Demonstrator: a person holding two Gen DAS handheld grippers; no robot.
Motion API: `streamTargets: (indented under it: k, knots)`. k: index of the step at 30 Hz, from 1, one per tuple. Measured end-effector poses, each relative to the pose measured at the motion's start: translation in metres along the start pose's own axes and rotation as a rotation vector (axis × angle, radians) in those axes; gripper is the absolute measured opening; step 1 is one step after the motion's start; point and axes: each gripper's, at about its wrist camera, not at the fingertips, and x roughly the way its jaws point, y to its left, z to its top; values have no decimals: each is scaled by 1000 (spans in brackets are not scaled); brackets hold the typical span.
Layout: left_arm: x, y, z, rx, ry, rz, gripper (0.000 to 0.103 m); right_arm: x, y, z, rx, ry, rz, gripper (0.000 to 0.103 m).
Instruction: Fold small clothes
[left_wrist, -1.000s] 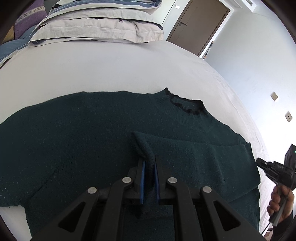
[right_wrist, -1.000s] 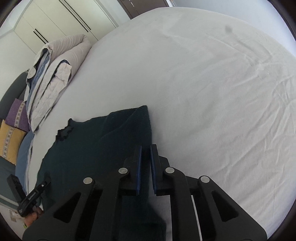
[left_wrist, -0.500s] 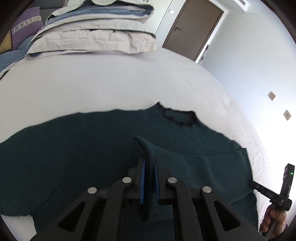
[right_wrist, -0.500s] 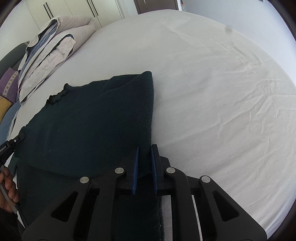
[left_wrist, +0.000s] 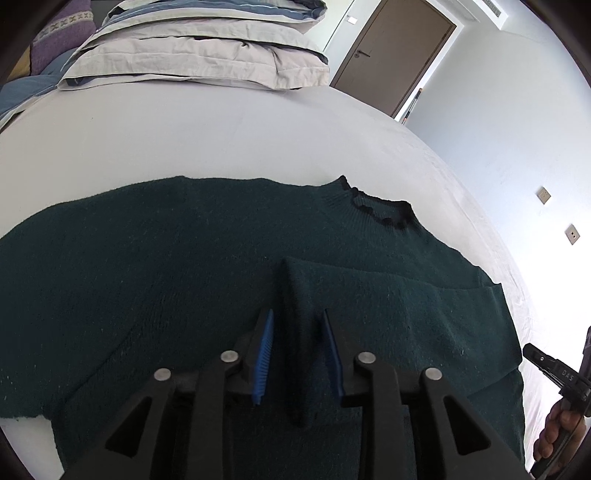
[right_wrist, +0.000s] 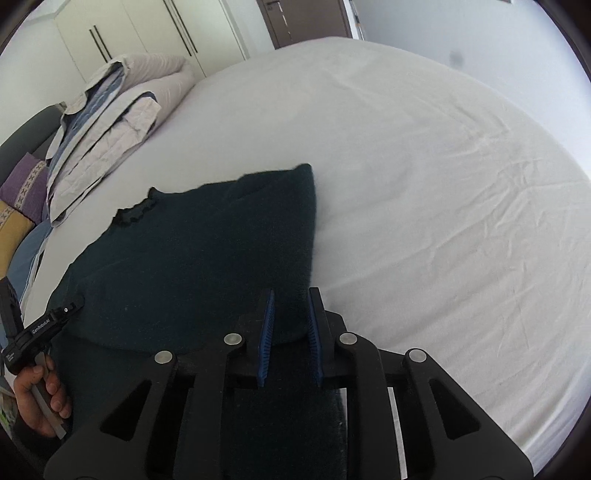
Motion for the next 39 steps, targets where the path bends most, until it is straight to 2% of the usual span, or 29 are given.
streamTargets:
  k: [1,3,5,7,9,11,12,13,14,16,19,22,26,30,32,36,38,39]
  knots:
    - [-1,-1,-1,5,0,3,33,5,6,-2,-26,19,-7,17]
    - [-3,-2,-1,7,3,9,34,30,9,-12,-59,130,-24,17]
    - [-12,0,-2,-6,2,9,38,28,8,-14,-71,81,-19,17]
    - [-30,6,-5,-22,-22,17,52,15,5,-11,-9,62,-1,17]
    - [-59,22,-10,-73,-65,4,57,-3,5,-11,23,9,17,18]
    - [-89,43,-18,-140,-104,-20,60,-26,12,-12,10,-57,31,30]
    - [-109,62,-25,-194,-130,-20,60,-36,16,-13,2,-84,44,36]
    - [-122,76,-30,-230,-146,-17,60,-48,23,-14,-2,-120,62,54]
    - [-139,95,-37,-283,-170,-11,60,-59,32,-17,-7,-152,80,66]
    - [-171,140,-52,-410,-214,-3,62,-79,51,-21,-41,-199,117,71]
    - [-212,205,-75,-580,-275,41,62,-94,84,-27,-89,-200,180,71]
    - [-243,261,-96,-736,-329,84,62,-97,112,-30,-92,-156,270,71]
    - [-264,315,-120,-944,-407,47,64,-98,148,-43,-108,-99,355,71]
    - [-255,353,-139,-1156,-450,-44,64,-95,179,-58,-107,-62,399,65]
    - [-247,360,-144,-1211,-479,-72,64,-90,189,-59,-105,-55,406,64]
    - [-243,371,-128,-1226,-520,-69,57,-88,191,-63,-100,-46,406,58]
    - [-239,376,-121,-1221,-504,-34,38,-87,183,-64,-88,-43,406,57]
    - [-236,379,-118,-1225,-491,-10,23,-86,178,-63,-79,-39,407,55]
